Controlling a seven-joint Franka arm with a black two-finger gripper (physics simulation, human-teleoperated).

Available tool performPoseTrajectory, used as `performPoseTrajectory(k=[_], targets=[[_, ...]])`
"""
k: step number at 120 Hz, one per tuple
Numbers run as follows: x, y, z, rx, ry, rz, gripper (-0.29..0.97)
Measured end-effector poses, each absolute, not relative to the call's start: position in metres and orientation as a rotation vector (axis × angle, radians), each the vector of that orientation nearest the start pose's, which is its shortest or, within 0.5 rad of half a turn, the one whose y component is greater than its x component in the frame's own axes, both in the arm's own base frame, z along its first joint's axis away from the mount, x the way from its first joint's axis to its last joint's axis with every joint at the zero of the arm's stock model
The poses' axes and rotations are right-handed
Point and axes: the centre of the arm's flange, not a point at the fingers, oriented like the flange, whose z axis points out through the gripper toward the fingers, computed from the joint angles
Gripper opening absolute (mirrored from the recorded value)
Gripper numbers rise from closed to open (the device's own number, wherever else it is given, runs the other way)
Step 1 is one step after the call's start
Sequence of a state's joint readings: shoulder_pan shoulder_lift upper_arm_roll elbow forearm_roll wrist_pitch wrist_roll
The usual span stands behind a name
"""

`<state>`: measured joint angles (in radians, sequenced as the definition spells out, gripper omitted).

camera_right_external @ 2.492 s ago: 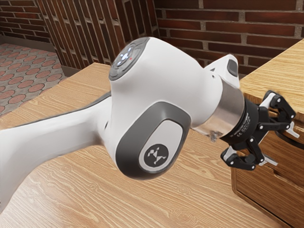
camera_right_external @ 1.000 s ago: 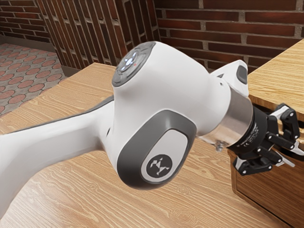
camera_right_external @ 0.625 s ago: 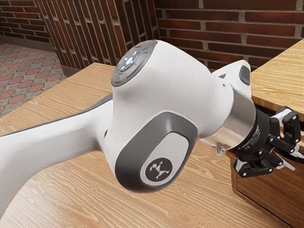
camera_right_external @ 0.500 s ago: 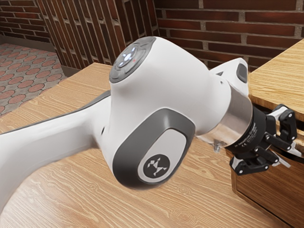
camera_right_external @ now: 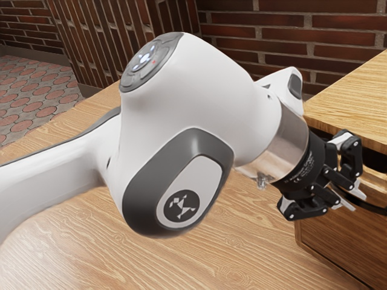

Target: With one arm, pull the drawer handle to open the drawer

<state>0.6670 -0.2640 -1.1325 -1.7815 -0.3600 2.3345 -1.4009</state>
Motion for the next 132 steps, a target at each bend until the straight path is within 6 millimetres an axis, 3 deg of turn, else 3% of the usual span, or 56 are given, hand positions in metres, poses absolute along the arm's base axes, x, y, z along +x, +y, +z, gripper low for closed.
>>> performPoseTrajectory(k=[73,132], targets=[[0.471,-0.325,0.661,2.206,1.255,0.384,0.04],[0.463,-0.321,0.667,2.212,1.284,0.371,0.01]])
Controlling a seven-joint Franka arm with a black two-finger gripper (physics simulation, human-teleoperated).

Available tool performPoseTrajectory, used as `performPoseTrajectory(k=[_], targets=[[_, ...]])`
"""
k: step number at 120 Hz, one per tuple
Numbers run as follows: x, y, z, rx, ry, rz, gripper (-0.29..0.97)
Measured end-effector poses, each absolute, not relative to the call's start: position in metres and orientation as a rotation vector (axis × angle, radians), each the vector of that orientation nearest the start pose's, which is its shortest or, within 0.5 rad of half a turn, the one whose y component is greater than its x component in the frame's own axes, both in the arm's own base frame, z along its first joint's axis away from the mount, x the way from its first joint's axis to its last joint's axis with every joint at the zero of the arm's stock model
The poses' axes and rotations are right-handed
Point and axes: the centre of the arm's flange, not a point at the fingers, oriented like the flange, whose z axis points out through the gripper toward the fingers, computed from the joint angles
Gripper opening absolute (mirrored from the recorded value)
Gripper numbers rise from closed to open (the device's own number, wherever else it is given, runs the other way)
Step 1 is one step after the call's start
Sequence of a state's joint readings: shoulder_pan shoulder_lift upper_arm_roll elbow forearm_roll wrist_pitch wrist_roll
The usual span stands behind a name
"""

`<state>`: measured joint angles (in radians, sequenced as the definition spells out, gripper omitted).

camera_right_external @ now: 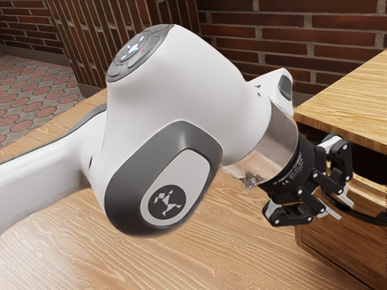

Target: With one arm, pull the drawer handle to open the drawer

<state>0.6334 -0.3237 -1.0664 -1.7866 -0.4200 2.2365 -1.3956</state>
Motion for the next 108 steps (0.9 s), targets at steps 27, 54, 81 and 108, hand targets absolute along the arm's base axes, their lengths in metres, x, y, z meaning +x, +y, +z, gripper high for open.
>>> performPoseTrajectory(k=[27,54,81,108], targets=[[0.460,-0.322,0.666,2.223,1.289,0.349,-0.01],[0.450,-0.331,0.663,2.231,1.284,0.339,0.01],[0.440,-0.335,0.667,2.232,1.285,0.353,0.00],[0.436,-0.333,0.666,2.238,1.302,0.339,0.00]])
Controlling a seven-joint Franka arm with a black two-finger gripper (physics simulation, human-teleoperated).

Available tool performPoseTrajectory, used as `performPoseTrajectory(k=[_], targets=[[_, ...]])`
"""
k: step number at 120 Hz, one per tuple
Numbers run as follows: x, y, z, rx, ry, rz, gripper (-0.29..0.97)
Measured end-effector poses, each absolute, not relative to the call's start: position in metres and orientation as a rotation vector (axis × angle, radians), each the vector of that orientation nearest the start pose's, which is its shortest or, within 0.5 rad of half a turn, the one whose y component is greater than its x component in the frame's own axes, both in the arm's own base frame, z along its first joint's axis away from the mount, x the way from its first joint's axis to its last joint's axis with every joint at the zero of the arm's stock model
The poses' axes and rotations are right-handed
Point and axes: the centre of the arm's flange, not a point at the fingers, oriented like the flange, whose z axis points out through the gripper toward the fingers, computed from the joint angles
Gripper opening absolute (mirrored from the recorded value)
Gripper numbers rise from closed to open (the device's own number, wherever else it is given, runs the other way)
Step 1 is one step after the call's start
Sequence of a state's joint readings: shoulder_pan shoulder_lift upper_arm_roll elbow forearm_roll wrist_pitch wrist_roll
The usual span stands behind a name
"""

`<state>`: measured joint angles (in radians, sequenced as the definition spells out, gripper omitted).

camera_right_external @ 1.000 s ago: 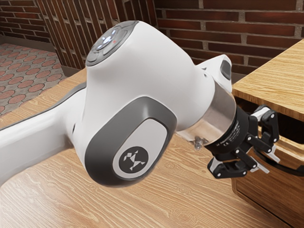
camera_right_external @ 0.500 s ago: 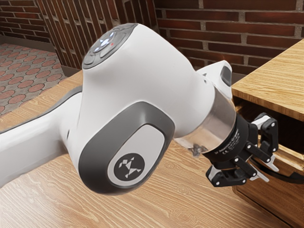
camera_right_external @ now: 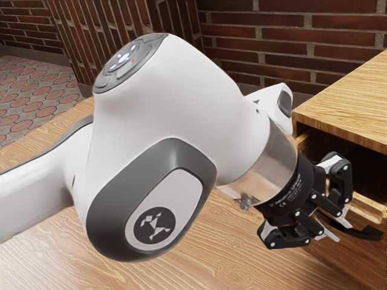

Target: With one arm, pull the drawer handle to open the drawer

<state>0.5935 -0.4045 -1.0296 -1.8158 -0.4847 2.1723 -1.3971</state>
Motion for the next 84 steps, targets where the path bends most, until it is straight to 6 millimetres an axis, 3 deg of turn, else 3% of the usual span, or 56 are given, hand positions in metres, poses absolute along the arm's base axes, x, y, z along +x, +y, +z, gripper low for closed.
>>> performPoseTrajectory(k=[84], targets=[[0.410,-0.342,0.665,2.244,1.320,0.349,0.00]])
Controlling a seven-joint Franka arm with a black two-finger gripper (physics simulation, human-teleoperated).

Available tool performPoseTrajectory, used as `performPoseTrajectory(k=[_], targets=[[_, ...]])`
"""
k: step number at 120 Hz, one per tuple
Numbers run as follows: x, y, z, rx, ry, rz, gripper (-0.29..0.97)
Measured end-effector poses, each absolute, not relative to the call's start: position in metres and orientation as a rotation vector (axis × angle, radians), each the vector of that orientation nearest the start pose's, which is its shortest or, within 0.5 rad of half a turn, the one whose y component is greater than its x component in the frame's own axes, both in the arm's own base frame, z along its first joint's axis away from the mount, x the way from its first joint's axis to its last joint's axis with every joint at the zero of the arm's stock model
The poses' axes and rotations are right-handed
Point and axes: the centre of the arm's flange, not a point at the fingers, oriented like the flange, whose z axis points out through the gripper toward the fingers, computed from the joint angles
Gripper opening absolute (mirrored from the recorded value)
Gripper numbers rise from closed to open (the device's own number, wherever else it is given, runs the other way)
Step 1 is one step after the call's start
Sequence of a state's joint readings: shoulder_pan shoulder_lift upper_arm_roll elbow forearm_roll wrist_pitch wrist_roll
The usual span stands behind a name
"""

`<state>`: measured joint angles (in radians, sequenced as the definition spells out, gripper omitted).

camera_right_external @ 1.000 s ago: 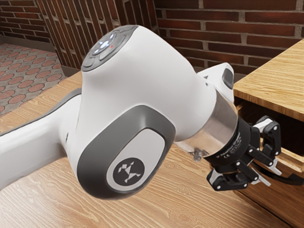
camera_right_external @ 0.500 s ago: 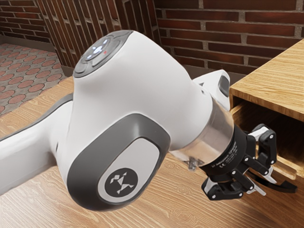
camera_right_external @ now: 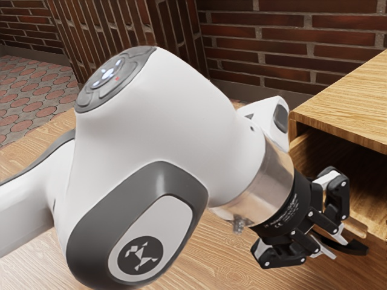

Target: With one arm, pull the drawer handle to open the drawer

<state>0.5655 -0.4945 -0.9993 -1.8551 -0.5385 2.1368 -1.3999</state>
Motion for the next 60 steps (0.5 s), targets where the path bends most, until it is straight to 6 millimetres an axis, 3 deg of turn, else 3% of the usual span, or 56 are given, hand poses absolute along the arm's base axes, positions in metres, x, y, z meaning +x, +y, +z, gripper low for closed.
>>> performPoseTrajectory(k=[17,35,41,51,60], targets=[[0.389,-0.352,0.676,2.246,1.310,0.410,-0.03],[0.284,-0.393,0.732,2.260,1.238,0.645,0.01],[0.262,-0.400,0.743,2.277,1.247,0.678,0.08],[0.251,-0.394,0.746,2.309,1.332,0.698,0.26],[0.239,-0.416,0.756,2.369,1.304,0.757,0.38]])
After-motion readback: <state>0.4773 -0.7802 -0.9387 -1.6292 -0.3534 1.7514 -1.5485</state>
